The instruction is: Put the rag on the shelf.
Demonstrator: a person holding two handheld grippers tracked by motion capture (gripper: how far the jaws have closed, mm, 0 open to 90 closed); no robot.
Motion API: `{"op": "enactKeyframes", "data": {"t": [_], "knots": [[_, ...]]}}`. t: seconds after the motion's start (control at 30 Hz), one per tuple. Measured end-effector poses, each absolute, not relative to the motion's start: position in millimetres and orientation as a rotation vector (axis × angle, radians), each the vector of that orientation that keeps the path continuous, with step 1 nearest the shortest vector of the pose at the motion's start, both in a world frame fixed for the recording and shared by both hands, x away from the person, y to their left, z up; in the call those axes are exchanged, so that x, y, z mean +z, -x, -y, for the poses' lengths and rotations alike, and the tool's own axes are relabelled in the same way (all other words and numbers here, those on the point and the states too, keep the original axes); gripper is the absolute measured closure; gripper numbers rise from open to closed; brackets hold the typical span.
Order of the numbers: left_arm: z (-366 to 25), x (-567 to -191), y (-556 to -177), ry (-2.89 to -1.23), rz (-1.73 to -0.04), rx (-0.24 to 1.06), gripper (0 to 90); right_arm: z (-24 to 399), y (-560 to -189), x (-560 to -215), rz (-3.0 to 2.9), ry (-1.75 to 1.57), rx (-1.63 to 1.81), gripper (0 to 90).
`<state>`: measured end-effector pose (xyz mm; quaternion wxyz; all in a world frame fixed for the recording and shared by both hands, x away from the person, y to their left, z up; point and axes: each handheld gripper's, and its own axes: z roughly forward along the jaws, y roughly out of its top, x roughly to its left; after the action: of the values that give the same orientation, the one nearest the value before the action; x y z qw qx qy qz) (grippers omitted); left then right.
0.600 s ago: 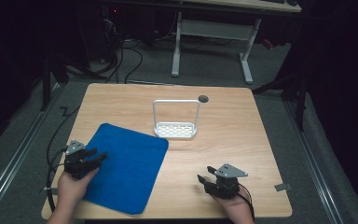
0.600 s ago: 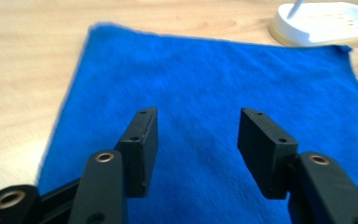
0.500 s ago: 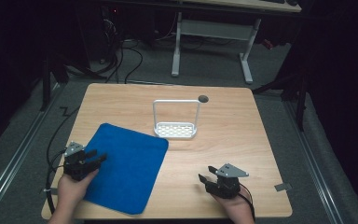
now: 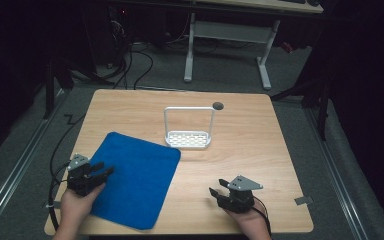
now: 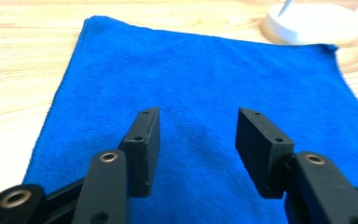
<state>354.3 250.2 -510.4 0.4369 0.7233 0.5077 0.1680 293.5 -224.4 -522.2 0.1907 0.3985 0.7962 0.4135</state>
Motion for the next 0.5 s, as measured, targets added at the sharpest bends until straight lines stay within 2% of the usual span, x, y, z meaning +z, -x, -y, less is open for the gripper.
{"op": "enactKeyframes", "data": {"t": [0.03,0.07,0.13,0.2,0.23,0.5], "knots": [[-249,-511,-350,-1.819,-1.264,0.412,53.9,222,-293,-522,-2.245,-1.114,1.173,53.0],[-249,-512,-346,-1.846,-1.255,0.412,59.6,216,-292,-522,-2.264,-1.09,1.189,59.8],[-249,-512,-343,-1.854,-1.245,0.404,65.4,213,-292,-521,-2.271,-1.087,1.202,61.7],[-250,-513,-341,-1.869,-1.232,0.371,68.0,203,-293,-519,-2.299,-1.066,1.219,68.1],[-251,-513,-341,-1.892,-1.218,0.339,72.1,193,-293,-518,-2.334,-1.046,1.233,70.2],[-250,-514,-344,-1.962,-1.173,0.319,87.8,146,-302,-513,-2.415,-0.927,1.195,79.9]]}}
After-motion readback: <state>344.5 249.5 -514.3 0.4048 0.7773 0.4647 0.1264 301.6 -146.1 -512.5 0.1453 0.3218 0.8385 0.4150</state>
